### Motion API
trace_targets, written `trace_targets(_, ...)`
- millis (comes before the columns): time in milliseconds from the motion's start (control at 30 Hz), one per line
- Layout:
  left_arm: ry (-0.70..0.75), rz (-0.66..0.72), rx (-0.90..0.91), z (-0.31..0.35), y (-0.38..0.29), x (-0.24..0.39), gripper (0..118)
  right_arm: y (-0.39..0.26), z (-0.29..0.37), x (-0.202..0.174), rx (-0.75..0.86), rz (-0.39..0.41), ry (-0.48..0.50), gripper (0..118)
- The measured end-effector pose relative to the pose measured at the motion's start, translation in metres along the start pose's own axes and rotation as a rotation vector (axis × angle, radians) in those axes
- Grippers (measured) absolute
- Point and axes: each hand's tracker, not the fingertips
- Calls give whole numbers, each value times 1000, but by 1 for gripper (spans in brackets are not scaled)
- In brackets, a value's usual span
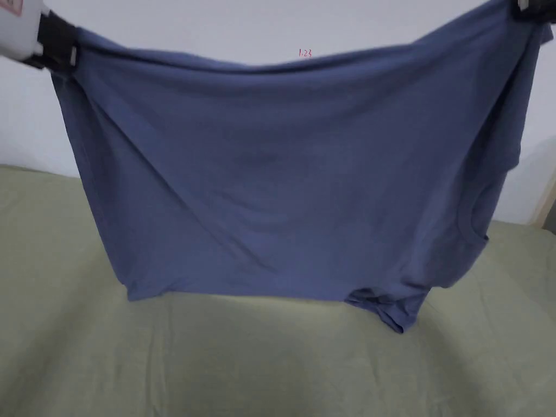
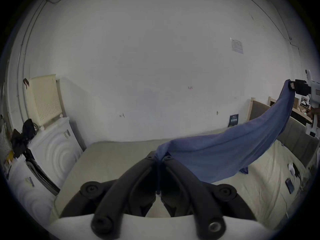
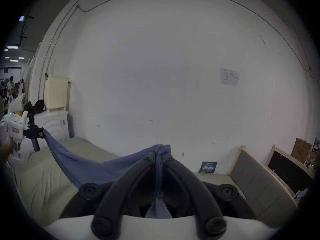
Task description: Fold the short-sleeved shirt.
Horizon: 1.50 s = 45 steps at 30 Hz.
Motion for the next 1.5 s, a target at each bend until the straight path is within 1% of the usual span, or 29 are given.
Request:
trace_targets(67, -14, -29, -13, 10, -17, 2, 2, -13, 15, -4, -20, 14, 23, 7)
trace_targets(167, -11, -48, -47, 28, -41, 2, 2, -33, 38, -5, -65, 5, 14, 7)
trace_targets(233, -21, -73, -64, 37, -55, -1, 2, -50, 55, -5, -96, -39, 26, 7)
trace_targets(300, -49, -67, -89, 50, -72, 0, 2, -68, 75, -6, -120, -81, 30, 7)
trace_targets(367, -68, -33, -111, 62, -91, 3, 2, -88, 94, -10, -126, -68, 34, 7)
trace_targets(400, -89, -31, -128, 48, -74, 4, 2, -100, 104, -13, -136, -73, 36, 7)
trace_targets(433, -89, -26, -130, 48, -74, 4, 2, -111, 112, -14, -150, -85, 44, 7)
trace_targets(500, -116, -1, -175, 73, -102, 12, 2, -139, 131, -19, -183, -126, 37, 7)
trace_targets(567, -123, 13, -186, 80, -109, 17, 2, -166, 150, -21, -217, -189, 48, 7)
trace_targets(600, -137, 7, -207, 104, -169, 9, 2, -178, 158, -22, -230, -207, 46, 7)
trace_targets(633, -144, 7, -222, 113, -194, 6, 2, -191, 169, -24, -237, -216, 34, 7)
trace_targets(700, -154, 27, -267, 120, -224, 2, 2, -220, 189, -27, -255, -242, 42, 7)
trace_targets(733, -162, 40, -291, 140, -233, 23, 2, -232, 198, -29, -265, -239, 37, 7)
trace_targets(767, -160, 53, -295, 146, -247, 25, 2, -245, 206, -32, -284, -241, 38, 7)
trace_targets(833, -186, 86, -347, 150, -276, 22, 2, -271, 220, -38, -345, -263, 52, 7)
trace_targets(867, -183, 95, -379, 164, -290, 37, 2, -283, 227, -40, -382, -277, 50, 7)
trace_targets(967, -161, 125, -484, 181, -328, 52, 2, -315, 243, -49, -478, -280, 44, 7)
trace_targets(1000, -151, 131, -517, 173, -337, 44, 2, -323, 248, -53, -514, -277, 33, 7)
trace_targets(1033, -142, 133, -540, 176, -346, 47, 2, -330, 252, -56, -538, -290, 29, 7)
trace_targets(1100, -158, 145, -553, 186, -363, 52, 2, -343, 263, -61, -573, -308, 24, 8)
trace_targets(1133, -157, 152, -561, 177, -368, 38, 2, -346, 267, -64, -605, -304, 15, 7)
trace_targets(1233, -179, 170, -594, 187, -379, 38, 2, -359, 279, -67, -685, -238, -31, 8)
trace_targets(1300, -193, 137, -604, 190, -381, 36, 3, -359, 290, -75, -711, -223, -21, 8)
trace_targets(1333, -190, 117, -606, 192, -382, 36, 4, -358, 295, -78, -721, -212, -33, 10)
trace_targets(1367, -188, 111, -611, 194, -383, 35, 7, -357, 299, -82, -724, -214, -34, 13)
trace_targets(1400, -187, 109, -616, 194, -383, 33, 8, -357, 303, -85, -733, -200, -26, 16)
trace_targets(1433, -181, 108, -620, 195, -384, 31, 8, -357, 307, -88, -747, -183, -22, 16)
trace_targets(1467, -169, 108, -625, 197, -385, 28, 15, -356, 309, -91, -780, -145, -20, 30)
trace_targets(1500, -155, 116, -621, 200, -385, 23, 21, -355, 311, -94, -814, -114, -8, 56)
